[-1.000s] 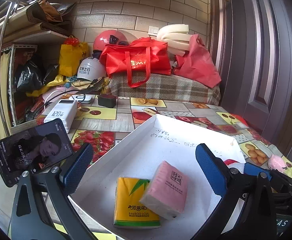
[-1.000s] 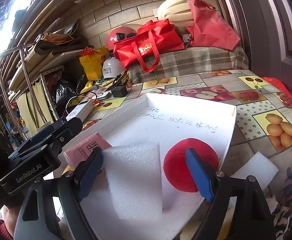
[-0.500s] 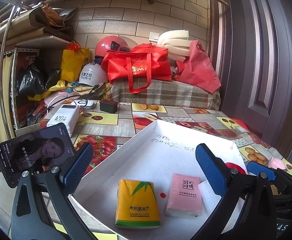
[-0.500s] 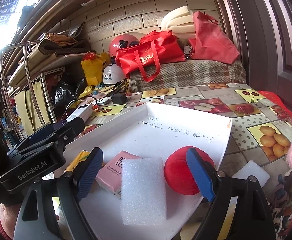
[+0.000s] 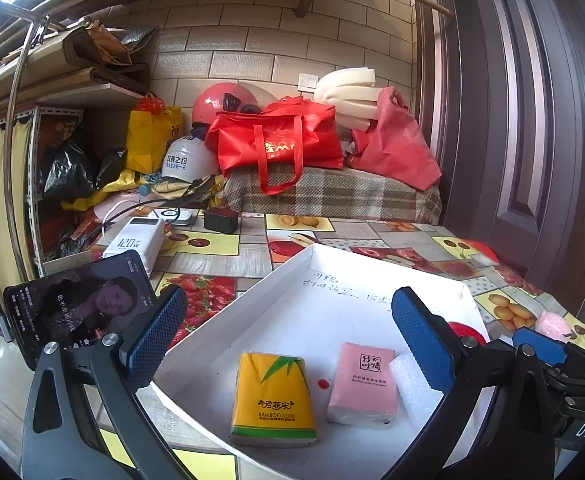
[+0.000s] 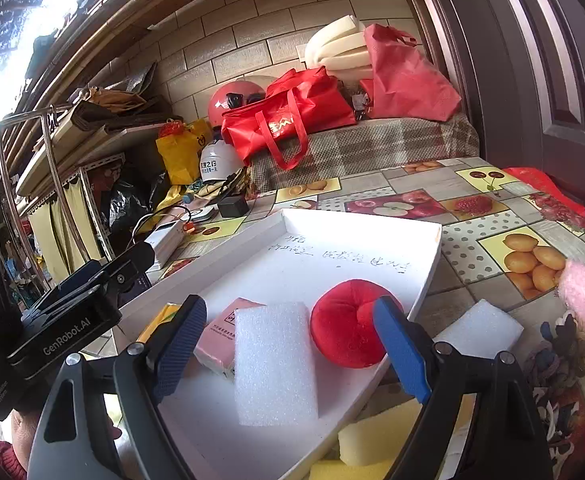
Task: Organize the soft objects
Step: 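Move both grippers back toward the remaining soft objects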
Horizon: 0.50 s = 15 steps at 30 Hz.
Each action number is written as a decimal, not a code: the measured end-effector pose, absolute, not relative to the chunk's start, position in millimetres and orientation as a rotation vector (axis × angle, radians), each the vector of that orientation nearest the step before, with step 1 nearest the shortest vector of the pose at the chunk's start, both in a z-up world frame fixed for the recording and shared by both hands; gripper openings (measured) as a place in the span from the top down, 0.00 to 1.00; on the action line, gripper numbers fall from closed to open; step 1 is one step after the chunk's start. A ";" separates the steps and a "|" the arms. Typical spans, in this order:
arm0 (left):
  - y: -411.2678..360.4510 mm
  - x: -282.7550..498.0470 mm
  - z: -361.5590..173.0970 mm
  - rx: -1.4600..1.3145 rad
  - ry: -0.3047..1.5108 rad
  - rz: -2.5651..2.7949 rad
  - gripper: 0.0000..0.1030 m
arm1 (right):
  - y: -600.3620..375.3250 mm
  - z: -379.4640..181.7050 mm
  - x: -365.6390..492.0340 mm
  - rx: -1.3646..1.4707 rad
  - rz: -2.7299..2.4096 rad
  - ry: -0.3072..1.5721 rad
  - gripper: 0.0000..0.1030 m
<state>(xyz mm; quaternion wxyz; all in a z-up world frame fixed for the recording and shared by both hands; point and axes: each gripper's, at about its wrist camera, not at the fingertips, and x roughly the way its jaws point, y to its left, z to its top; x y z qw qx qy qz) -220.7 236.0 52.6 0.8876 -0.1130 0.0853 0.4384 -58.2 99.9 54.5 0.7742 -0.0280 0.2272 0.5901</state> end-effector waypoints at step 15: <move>136.3 -167.6 52.3 -0.072 0.352 0.392 0.00 | 5.3 58.3 26.5 -0.043 1.080 0.479 0.17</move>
